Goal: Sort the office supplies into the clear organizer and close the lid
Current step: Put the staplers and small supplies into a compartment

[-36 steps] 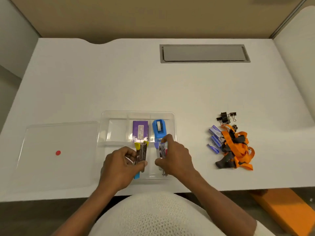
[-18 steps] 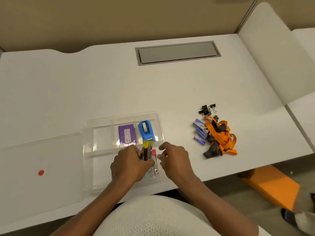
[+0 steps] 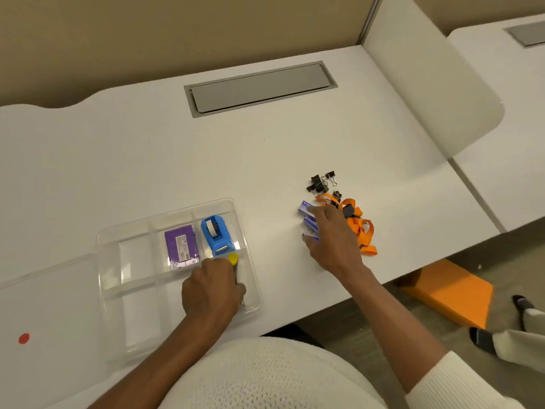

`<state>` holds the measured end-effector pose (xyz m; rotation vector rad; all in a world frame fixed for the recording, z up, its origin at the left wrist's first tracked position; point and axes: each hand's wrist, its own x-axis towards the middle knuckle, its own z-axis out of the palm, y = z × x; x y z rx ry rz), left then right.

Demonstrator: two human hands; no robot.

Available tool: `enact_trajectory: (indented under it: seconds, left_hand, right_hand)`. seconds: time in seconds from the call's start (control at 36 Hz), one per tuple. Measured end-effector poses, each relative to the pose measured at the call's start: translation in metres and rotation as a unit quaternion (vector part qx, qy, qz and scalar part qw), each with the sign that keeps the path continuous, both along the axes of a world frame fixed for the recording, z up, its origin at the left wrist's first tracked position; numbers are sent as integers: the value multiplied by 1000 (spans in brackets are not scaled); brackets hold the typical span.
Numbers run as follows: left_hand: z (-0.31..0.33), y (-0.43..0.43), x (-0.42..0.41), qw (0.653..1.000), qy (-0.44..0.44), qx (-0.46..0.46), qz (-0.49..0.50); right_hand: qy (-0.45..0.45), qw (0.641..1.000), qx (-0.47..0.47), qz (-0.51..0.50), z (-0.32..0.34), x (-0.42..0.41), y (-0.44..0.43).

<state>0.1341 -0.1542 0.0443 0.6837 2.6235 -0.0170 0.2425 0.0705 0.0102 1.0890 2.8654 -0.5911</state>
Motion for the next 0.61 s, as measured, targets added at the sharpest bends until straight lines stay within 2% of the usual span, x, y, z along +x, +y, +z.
enact_trajectory:
  seconds: [0.22,0.31,0.5,0.61]
  left_hand:
    - [-4,3,4,999,-25,-37,-12]
    - [3,3,6,998,22,-60,-27]
    - [27,20,2,996,73,-35,-27]
    - [34,38,0,994,88,-3,-60]
  right_hand:
    - [-72,991,48,101,-19,-28,40]
    - [-92,987,43,126,-22,-37,49]
    - [-90,980,54,168,-20,-53,62]
    - [-62,984,17,165,-17,-57,68]
